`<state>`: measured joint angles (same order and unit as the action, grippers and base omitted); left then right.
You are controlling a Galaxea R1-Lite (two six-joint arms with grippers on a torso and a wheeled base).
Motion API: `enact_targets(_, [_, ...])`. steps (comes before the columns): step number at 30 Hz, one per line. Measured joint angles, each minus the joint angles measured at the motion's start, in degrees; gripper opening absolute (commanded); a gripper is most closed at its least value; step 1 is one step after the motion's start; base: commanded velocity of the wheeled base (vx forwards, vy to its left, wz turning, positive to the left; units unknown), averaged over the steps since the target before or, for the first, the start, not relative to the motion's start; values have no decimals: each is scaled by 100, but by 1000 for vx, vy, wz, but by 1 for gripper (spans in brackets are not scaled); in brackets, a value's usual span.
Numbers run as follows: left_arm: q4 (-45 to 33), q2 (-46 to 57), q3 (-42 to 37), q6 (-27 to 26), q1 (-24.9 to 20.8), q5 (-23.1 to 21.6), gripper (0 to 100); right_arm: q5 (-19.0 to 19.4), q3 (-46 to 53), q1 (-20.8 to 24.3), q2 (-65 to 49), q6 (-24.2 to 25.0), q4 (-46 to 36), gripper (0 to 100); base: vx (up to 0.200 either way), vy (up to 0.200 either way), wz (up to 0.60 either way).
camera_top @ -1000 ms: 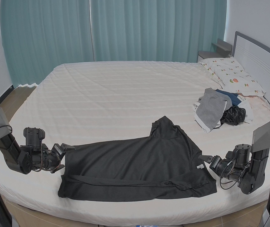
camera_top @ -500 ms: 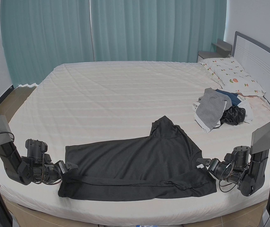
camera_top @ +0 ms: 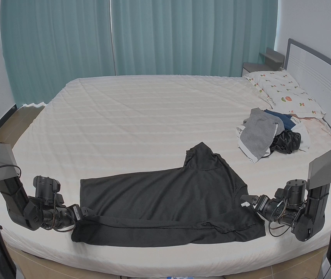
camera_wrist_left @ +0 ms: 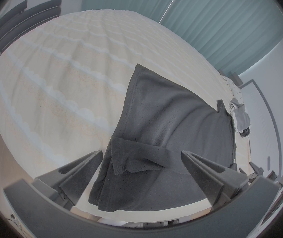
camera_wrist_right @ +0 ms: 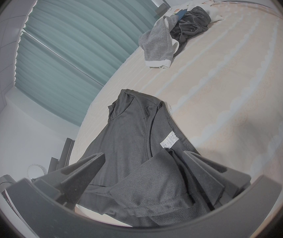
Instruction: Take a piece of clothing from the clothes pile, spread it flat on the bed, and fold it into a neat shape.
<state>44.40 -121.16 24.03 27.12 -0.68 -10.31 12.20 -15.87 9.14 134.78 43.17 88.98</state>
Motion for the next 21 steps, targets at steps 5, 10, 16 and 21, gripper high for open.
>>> enact_targets(5, [5, -69, -2, -50, 0, 11, 100, 0, 0, -5, -5, 0, 0, 100, 0, 0, 0])
enact_targets(10, [22, -139, 56, 16, -5, 17, 0, 0, -5, -5, -5, -30, 0, 100, 0, 0, 0])
enact_targets(16, [93, -207, 172, 167, 22, 52, 0, 0, -11, 0, -5, -176, -2, 100, 0, 0, 0])
enact_targets(21, [112, -257, 297, 276, 68, 266, 0, -2, -46, -9, 0, -349, 0, 100, 0, 0, 0])
